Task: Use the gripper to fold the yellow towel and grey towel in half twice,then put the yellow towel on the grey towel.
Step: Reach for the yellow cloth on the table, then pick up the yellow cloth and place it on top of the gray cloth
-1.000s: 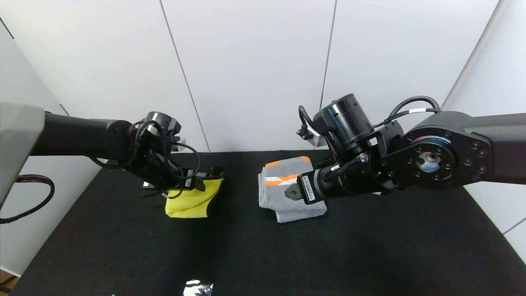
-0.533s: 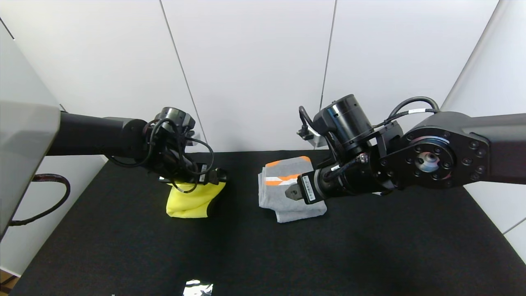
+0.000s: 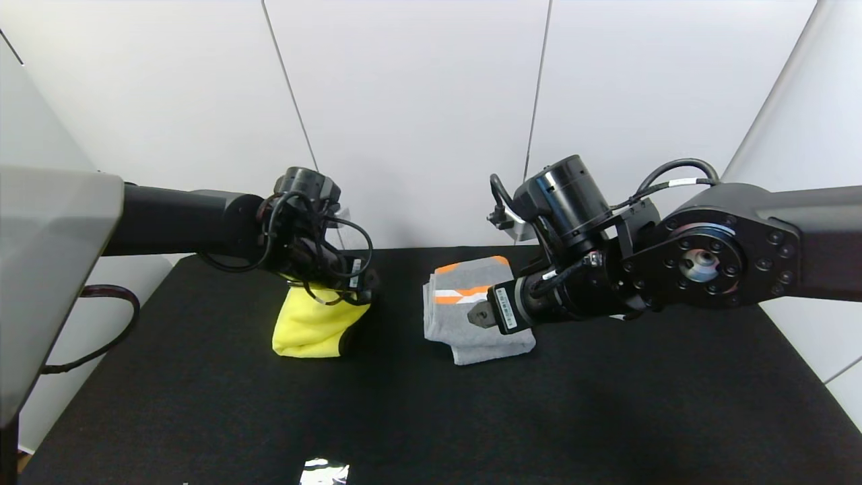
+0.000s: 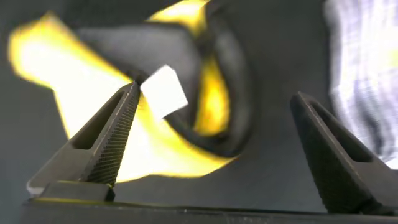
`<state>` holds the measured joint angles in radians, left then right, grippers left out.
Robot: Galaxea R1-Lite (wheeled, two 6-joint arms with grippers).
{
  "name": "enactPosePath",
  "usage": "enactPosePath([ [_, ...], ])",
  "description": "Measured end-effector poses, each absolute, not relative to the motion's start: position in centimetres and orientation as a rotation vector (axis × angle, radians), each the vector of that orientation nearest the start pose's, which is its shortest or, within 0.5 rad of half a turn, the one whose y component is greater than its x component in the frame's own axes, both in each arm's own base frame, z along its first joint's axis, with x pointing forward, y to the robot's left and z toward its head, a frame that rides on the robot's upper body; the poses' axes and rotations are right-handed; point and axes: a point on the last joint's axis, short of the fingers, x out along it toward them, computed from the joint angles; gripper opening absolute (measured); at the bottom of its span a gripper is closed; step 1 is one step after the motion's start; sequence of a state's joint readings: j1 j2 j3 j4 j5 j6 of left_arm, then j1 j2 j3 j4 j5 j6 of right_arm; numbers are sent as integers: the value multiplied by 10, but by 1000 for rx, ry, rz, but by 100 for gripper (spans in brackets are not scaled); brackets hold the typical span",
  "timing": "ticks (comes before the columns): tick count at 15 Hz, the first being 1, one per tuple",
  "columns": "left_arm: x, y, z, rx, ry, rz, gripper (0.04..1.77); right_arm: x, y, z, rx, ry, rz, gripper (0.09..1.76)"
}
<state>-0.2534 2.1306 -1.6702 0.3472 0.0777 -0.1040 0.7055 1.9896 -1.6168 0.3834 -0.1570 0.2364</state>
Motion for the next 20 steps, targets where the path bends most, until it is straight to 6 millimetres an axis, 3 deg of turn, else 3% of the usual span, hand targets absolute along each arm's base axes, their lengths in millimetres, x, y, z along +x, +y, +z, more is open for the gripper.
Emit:
enactPosePath([
  [8, 411, -136, 167, 52, 768, -191, 172, 297, 247, 211, -97, 746, 433, 171],
  [20, 404, -133, 186, 49, 733, -186, 172, 297, 248, 211, -98, 747, 432, 171],
])
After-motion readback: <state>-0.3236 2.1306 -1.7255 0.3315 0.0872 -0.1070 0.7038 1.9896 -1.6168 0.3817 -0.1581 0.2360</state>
